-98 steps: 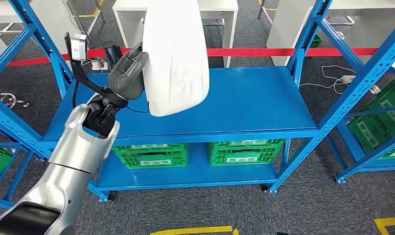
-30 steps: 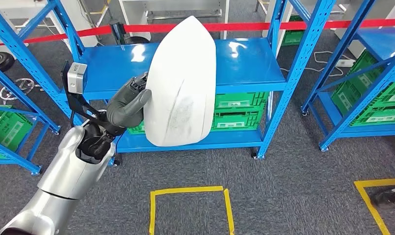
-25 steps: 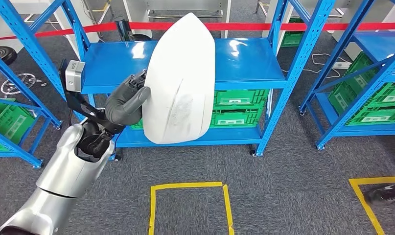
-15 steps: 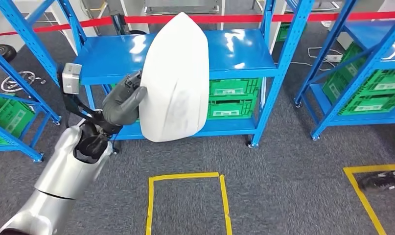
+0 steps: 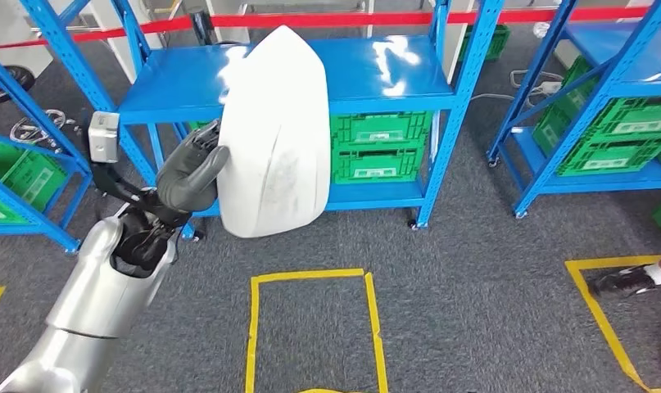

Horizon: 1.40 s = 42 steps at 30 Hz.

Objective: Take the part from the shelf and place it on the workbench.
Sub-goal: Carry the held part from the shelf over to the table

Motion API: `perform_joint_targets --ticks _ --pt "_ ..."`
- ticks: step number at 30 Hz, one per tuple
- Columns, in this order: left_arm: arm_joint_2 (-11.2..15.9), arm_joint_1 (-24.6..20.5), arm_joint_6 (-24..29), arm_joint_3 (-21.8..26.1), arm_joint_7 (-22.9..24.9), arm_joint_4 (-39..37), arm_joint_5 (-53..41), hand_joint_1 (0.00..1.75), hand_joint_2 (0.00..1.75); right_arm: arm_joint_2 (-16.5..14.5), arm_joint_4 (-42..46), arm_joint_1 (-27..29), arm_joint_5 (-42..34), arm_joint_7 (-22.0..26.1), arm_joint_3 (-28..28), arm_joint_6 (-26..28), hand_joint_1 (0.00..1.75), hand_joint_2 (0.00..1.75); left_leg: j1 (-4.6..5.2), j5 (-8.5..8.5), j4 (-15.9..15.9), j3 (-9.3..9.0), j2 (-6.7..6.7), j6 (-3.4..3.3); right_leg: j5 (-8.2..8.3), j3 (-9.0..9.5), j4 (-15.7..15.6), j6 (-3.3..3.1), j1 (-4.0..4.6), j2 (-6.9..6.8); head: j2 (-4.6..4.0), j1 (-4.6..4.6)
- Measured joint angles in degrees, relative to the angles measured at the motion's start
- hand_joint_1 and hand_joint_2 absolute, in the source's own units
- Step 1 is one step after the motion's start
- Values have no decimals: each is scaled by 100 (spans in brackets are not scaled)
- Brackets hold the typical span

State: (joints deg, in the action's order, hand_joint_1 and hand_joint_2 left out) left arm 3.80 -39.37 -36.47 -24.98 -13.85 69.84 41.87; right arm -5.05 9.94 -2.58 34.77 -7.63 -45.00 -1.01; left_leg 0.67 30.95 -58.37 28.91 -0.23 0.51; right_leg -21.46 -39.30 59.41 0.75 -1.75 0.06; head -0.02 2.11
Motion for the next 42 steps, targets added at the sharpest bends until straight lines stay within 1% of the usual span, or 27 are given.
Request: perform_joint_targets --ticks 2,4,6,7,8,9,11,12,14,17,19,21,22,23,24,26,28,29,32,34,36,37,38,39,40,41,42 --pt "-5 -1 -1 19 3 8 -15 175 175 -1 0 4 3 -3 0 -5 0 0 -15 -149 86 69 17 -106 -47 -37 7 65 -2 9 0 22" --pt "-15 3 -1 22 7 13 -32 175 175 -8 0 10 3 -8 0 -6 0 0 -41 -347 153 189 32 -183 -528 -178 399 88 8 15 0 10" --pt "-17 27 -3 32 9 15 -39 175 175 -13 0 5 3 -9 0 -7 0 0 -33 -509 152 377 36 -210 -1080 -345 1139 106 24 14 0 -4" --pt "-16 46 -4 38 9 14 -40 175 175 -10 0 3 3 -7 0 -8 0 0 -27 -578 136 481 43 -211 -1175 -375 1448 114 29 14 0 -6" --pt "-13 66 -7 44 10 14 -42 175 175 -9 0 2 3 -6 -1 -11 0 0 -24 -642 116 584 49 -206 -1138 -328 1604 116 32 14 0 -7" --pt "-9 82 -9 50 10 14 -45 175 175 -8 0 1 3 -6 -1 -14 0 0 -24 -701 87 688 54 -194 -1009 -175 1548 114 34 12 0 -8" --pt "-1 97 -13 67 11 20 -51 175 175 -8 0 -8 3 -6 -2 -22 0 0 -23 -801 6 878 56 -154 -854 400 896 95 37 6 0 -13" --pt "6 101 -15 84 11 29 -53 175 175 -8 0 -17 2 -3 -2 -35 0 0 -19 -840 -42 949 57 -125 -890 685 515 65 49 9 0 -13" --pt "19 103 -23 115 10 48 -56 175 175 -7 0 -29 1 3 -2 -71 0 0 -5 -913 -96 1010 63 -57 -1039 949 63 -10 74 21 0 -20" --pt "39 113 -33 142 11 51 -56 175 175 -9 0 -27 -1 7 -9 -109 0 0 -23 -948 -92 1047 55 56 -919 858 11 -149 74 8 0 -26" --pt "64 123 -33 152 14 49 -56 175 175 -13 0 -31 -3 9 -23 -117 0 0 -50 -544 -435 1175 39 137 -772 738 -13 -215 50 -14 0 -12" --pt "80 142 -33 157 14 49 -56 175 175 -13 0 -31 -4 11 -33 -118 0 0 -72 14 -1148 1343 35 203 -628 575 -11 -227 48 -19 0 -1" --pt "84 162 -33 157 15 50 -56 175 175 -13 0 -29 -5 11 -34 -119 0 0 -80 154 -1471 1381 36 219 -555 486 -7 -222 49 -20 0 -1" --pt "86 188 -33 157 18 51 -56 175 175 -13 0 -27 -5 11 -35 -120 0 0 -83 168 -1650 1342 36 223 -483 391 -4 -215 49 -22 0 -1" --pt "88 211 -32 158 23 54 -56 175 175 -13 0 -26 -6 13 -37 -121 0 0 -83 76 -1626 1202 35 215 -412 301 -2 -207 50 -22 0 -1" --pt "91 232 -28 166 31 68 -58 175 175 -13 0 -28 -6 20 -41 -129 0 0 -75 -129 -983 640 27 157 -284 161 -1 -183 52 -19 0 0" --pt "95 229 -20 182 34 107 -68 175 175 -17 0 -26 -8 29 -48 -155 0 0 -40 -76 -185 86 16 78 -168 91 -17 -129 52 -16 0 -3" --pt "96 224 -17 190 34 127 -75 175 175 -19 0 -27 -9 32 -55 -172 0 0 -16 -16 41 -37 11 42 -110 81 -36 -91 43 -17 0 -1" --pt "107 226 -16 200 38 141 -96 175 175 -19 0 -23 -14 42 -83 -205 0 0 -3 -142 163 20 25 -77 -24 46 -86 29 24 -15 0 14" --pt "111 234 -16 201 34 141 -121 175 175 -17 0 -15 -14 49 -89 -212 0 0 -30 -299 198 128 50 -170 -391 -86 209 64 30 -9 0 -1" --pt "113 240 -16 202 26 141 -150 175 175 -15 0 -12 -6 58 -90 -215 0 0 -21 -444 188 303 56 -216 -971 -286 922 81 35 -5 0 -21" --pt "113 249 -16 203 22 139 -160 175 175 -11 0 -13 -2 62 -90 -214 0 0 -17 -514 176 402 59 -221 -1144 -355 1290 91 37 -5 0 -26" --pt "114 258 -16 203 17 137 -166 175 175 -5 0 -14 2 64 -90 -214 0 0 -15 -580 158 502 63 -217 -1185 -363 1538 100 39 -4 0 -26" --pt "115 265 -16 203 13 134 -168 175 175 0 0 -14 3 64 -90 -216 0 0 -18 -642 133 606 66 -207 -1110 -285 1610 106 39 -5 0 -27" --pt "116 268 -16 203 11 132 -169 175 175 3 0 -14 3 64 -90 -218 0 0 -24 -699 101 709 68 -190 -966 -96 1458 109 36 -7 0 -29" --pt "117 268 -16 204 9 133 -169 175 175 5 0 -19 3 64 -90 -220 0 0 -29 -744 60 805 69 -169 -852 181 1138 109 31 -9 0 -31" --pt "120 267 -14 207 7 138 -169 175 175 7 0 -27 3 64 -90 -222 0 0 -27 -780 13 899 68 -142 -854 497 715 100 37 -10 0 -37"
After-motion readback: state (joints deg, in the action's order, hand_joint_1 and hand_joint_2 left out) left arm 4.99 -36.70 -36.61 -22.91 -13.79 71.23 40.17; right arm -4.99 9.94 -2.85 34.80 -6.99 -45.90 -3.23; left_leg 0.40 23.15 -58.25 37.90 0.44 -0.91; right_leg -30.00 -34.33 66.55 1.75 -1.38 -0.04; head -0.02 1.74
